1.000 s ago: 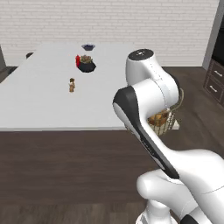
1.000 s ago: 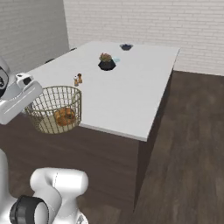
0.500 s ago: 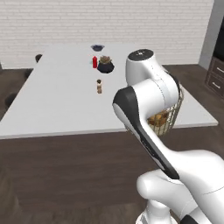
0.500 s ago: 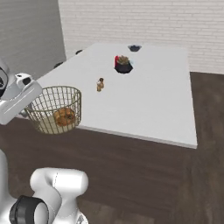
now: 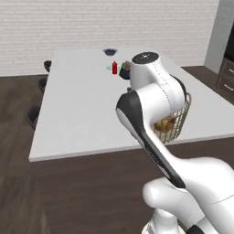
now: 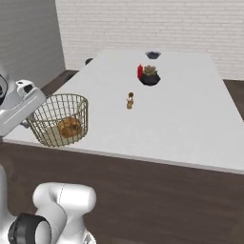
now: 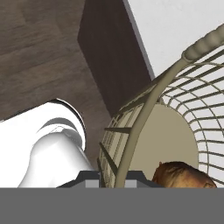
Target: Open the cabinet, pick up the bread from the cabinet and place it in the basket. Then move the basket to the dining counter.
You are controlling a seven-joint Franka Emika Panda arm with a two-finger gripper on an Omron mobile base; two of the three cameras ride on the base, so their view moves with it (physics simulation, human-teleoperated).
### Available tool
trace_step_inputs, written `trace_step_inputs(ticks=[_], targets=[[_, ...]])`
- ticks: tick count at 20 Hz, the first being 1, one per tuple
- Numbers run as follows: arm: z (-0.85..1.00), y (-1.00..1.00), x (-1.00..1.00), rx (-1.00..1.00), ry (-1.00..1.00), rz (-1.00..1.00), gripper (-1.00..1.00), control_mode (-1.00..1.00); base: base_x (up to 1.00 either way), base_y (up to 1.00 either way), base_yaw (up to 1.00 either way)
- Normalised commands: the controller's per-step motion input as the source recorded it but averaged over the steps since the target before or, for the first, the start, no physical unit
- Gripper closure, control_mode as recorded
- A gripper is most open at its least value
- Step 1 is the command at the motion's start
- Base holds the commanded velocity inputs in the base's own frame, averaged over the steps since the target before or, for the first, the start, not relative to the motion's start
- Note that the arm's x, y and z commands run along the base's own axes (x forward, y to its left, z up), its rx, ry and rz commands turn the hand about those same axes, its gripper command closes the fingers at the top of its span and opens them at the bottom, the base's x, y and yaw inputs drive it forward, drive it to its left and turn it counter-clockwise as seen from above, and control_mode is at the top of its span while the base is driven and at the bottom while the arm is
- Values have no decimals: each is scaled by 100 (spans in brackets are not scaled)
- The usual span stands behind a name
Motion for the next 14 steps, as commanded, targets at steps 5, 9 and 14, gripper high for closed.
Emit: trace_step_inputs(ticks=[5,9,14], targets=[[0,0,0,0,0,0,100,100,44,30,-13],[0,0,0,0,0,0,100,100,48,4,-5],[0,0,0,0,0,0,100,100,46,7,-2]])
